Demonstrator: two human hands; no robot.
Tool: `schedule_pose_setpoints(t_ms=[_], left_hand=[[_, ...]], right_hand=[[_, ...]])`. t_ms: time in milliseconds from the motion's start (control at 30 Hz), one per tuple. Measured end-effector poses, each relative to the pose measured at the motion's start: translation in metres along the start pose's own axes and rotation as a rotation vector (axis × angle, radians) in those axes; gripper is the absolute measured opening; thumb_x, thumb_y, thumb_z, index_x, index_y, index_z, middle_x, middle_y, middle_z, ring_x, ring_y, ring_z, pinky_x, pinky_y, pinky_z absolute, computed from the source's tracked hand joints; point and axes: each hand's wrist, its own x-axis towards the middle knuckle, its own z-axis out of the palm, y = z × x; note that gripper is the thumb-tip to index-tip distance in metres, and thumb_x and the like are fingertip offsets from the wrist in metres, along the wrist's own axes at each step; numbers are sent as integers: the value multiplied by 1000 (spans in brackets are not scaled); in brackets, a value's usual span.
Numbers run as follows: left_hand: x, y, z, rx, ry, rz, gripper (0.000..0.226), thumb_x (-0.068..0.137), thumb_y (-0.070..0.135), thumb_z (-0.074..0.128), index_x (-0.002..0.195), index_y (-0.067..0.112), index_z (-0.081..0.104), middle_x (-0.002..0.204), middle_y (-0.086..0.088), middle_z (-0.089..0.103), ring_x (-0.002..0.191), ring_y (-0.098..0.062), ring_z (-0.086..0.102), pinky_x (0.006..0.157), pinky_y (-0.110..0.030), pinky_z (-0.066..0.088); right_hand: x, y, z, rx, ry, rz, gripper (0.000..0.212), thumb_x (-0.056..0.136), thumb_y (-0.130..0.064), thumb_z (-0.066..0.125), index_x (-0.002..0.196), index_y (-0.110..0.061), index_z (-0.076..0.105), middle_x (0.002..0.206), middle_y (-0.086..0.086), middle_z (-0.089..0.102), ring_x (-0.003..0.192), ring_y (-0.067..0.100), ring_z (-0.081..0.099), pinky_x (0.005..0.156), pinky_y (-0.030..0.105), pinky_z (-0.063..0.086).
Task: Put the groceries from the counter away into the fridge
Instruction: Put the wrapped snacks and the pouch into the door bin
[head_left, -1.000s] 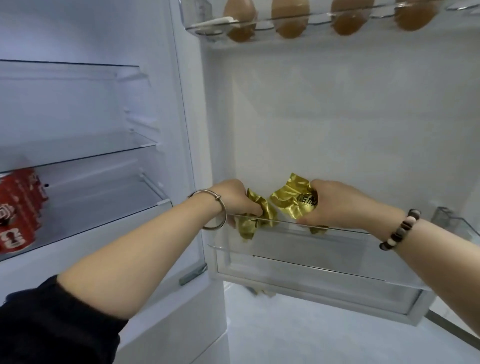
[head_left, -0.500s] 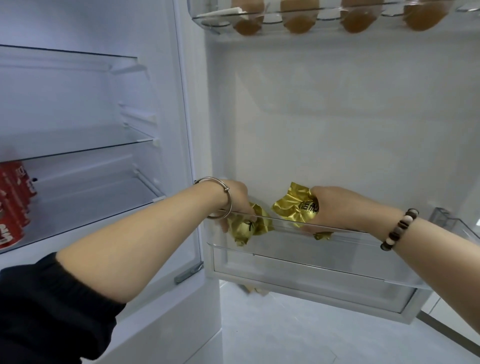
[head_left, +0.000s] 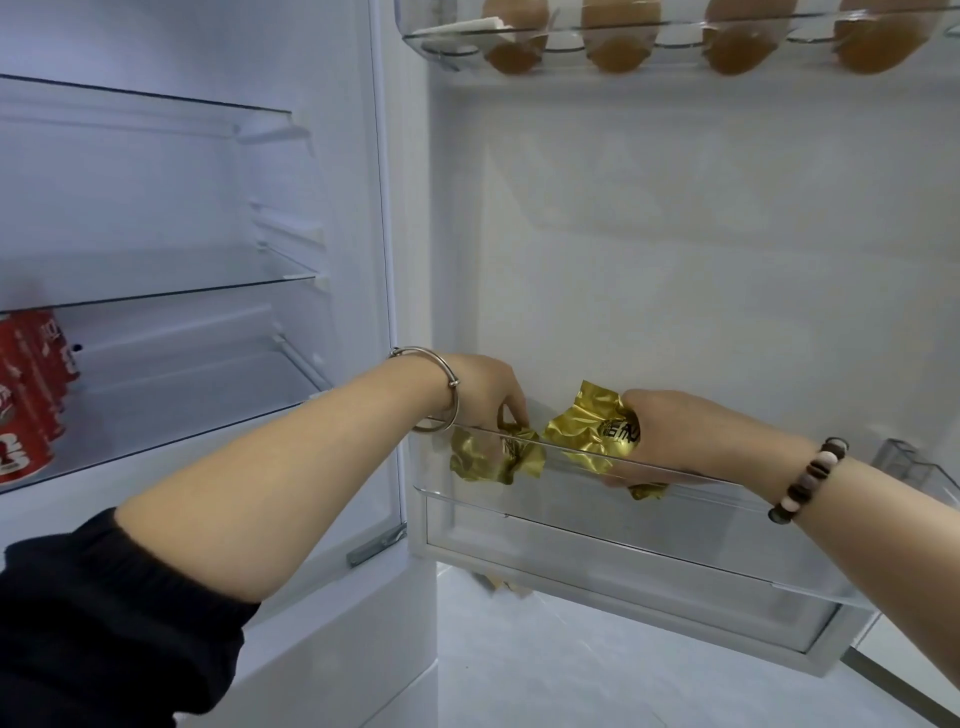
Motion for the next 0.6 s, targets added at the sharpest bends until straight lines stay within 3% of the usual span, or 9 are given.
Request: schedule_pose_setpoints(t_ms=[67, 167, 233, 367, 467, 500, 600], left_hand=[[0, 0, -1, 73, -16, -37, 63, 73, 41, 77, 129, 24, 54, 102, 10, 55, 93, -11, 51, 79, -22, 45], [3, -4, -2, 184, -57, -96, 68, 73, 50, 73, 130, 22, 52, 120, 5, 55, 109, -18, 53, 89, -30, 47], [3, -4, -2, 230, -69, -114, 68, 72, 56, 71, 127, 21, 55, 120, 1, 59, 111, -20, 56, 92, -35, 49], [4, -3, 0, 328, -44, -163, 65, 73, 59, 68, 120, 15, 61, 85, 2, 65, 100, -21, 62, 75, -29, 49], [6, -9, 1, 414, 61, -160, 27, 79, 42, 71, 97, 26, 59, 97, 0, 58, 83, -25, 56, 59, -24, 40], [5, -11, 1, 413, 73, -148, 24, 81, 35, 70, 101, 30, 58, 100, -1, 57, 84, -24, 54, 60, -25, 39], [-1, -17, 1, 348, 59, -72, 48, 78, 43, 72, 121, 26, 61, 116, 3, 61, 104, -20, 57, 79, -28, 47]], right_hand=[[-1, -1, 0, -12, -13, -11, 30, 72, -40, 74, 79, -20, 53, 75, -6, 59, 60, 2, 48, 52, 16, 37], [-3, -2, -1, -4, -21, -17, 29, 73, -40, 74, 77, -21, 52, 75, -5, 60, 60, 2, 48, 50, 14, 37], [-4, -3, -1, 5, -25, -20, 29, 73, -39, 74, 73, -22, 51, 73, -7, 59, 58, 2, 48, 46, 10, 35], [-4, -1, 0, 10, -46, -2, 31, 72, -40, 75, 70, -23, 49, 70, -8, 57, 57, 1, 48, 44, 10, 34], [-1, 1, 2, 22, -66, 29, 33, 69, -43, 77, 72, -22, 50, 73, -8, 59, 60, 1, 49, 50, 15, 37], [-1, 1, 2, 26, -77, 32, 34, 69, -43, 77, 73, -23, 50, 73, -8, 58, 61, 2, 49, 50, 16, 37], [2, -2, -1, 68, -106, 48, 33, 69, -43, 78, 76, -19, 57, 75, -4, 63, 65, 9, 56, 55, 19, 41]])
